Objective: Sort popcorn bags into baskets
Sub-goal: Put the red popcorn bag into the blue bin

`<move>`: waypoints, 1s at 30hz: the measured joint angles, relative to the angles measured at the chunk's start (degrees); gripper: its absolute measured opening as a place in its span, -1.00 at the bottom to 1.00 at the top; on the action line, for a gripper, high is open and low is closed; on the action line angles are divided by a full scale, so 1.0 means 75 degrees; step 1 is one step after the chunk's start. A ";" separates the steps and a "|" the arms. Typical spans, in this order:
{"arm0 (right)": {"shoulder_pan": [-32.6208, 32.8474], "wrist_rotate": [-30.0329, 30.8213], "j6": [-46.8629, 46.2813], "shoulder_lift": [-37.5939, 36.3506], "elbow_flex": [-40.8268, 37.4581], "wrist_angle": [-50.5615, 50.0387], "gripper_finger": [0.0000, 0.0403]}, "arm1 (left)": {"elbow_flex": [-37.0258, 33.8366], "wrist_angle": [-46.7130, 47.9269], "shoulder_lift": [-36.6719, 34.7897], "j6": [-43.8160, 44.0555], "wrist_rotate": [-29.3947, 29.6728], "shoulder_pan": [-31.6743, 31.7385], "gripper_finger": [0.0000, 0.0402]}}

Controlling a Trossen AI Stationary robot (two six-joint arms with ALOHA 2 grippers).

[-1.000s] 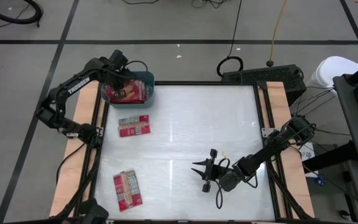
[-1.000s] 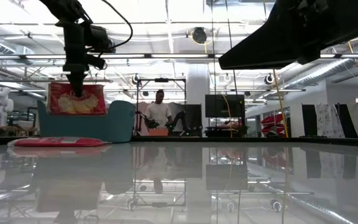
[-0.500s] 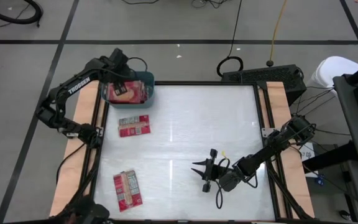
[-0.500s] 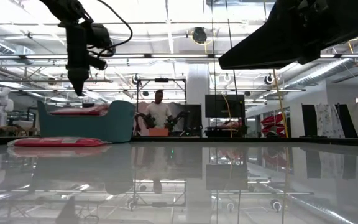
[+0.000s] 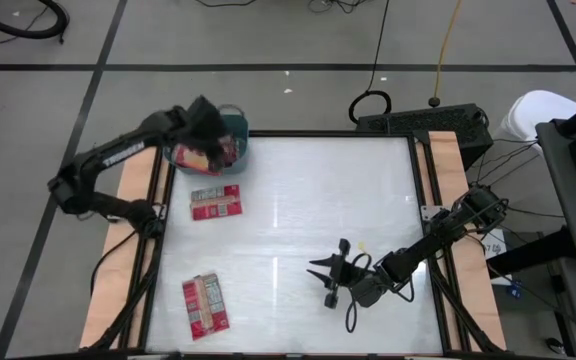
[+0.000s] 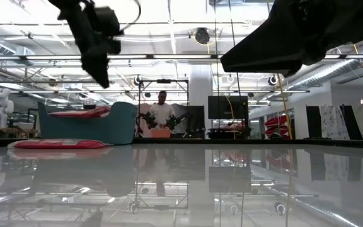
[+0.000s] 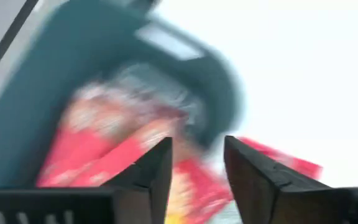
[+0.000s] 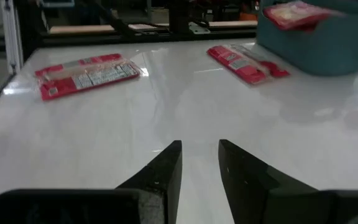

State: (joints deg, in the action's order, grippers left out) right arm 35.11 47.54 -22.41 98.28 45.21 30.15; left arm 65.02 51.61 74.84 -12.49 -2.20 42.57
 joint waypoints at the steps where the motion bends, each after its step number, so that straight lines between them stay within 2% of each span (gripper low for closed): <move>1: 0.0000 -0.0004 -0.0244 0.0000 0.0000 0.0003 -0.51 | -0.0194 -0.0141 -0.0225 0.0039 -0.0066 -0.0349 -0.32; 4: -0.0028 0.0004 -0.0901 0.0000 0.0000 0.0004 -0.51 | -0.0966 -0.0829 -0.1058 0.0341 -0.0081 -0.1472 -0.44; 9: -0.0223 -0.0001 -0.1619 0.0098 0.0123 0.0000 -0.51 | -0.2906 -0.2617 -0.2670 0.1328 0.0162 -0.3404 -0.51; 13: -0.0607 -0.0473 -0.1357 0.0391 0.0769 0.0006 -0.51 | -0.4420 -0.3976 -0.3720 0.2067 0.1297 -0.5014 -0.52; 16: -0.0956 -0.0955 -0.0906 0.0711 0.1399 -0.0028 -0.51 | -0.5310 -0.4849 -0.4150 0.2643 0.2092 -0.6138 -0.52; 21: -0.1339 -0.1968 0.0127 0.1327 0.2453 -0.0391 -0.51 | -0.6151 -0.5290 -0.4206 0.3697 0.3592 -0.7734 -0.52; 26: -0.1529 -0.2377 0.0338 0.2027 0.3450 -0.0986 -0.51 | -0.6394 -0.5307 -0.3861 0.5186 0.5062 -0.9005 -0.52; 30: -0.1635 -0.2397 0.0252 0.2507 0.4005 -0.1300 -0.51 | -0.6407 -0.5305 -0.3367 0.5775 0.5632 -0.9596 -0.52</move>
State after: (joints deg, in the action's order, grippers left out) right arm 22.85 29.56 -20.51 117.08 75.25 20.40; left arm 16.97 11.82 49.59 30.82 40.04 -29.40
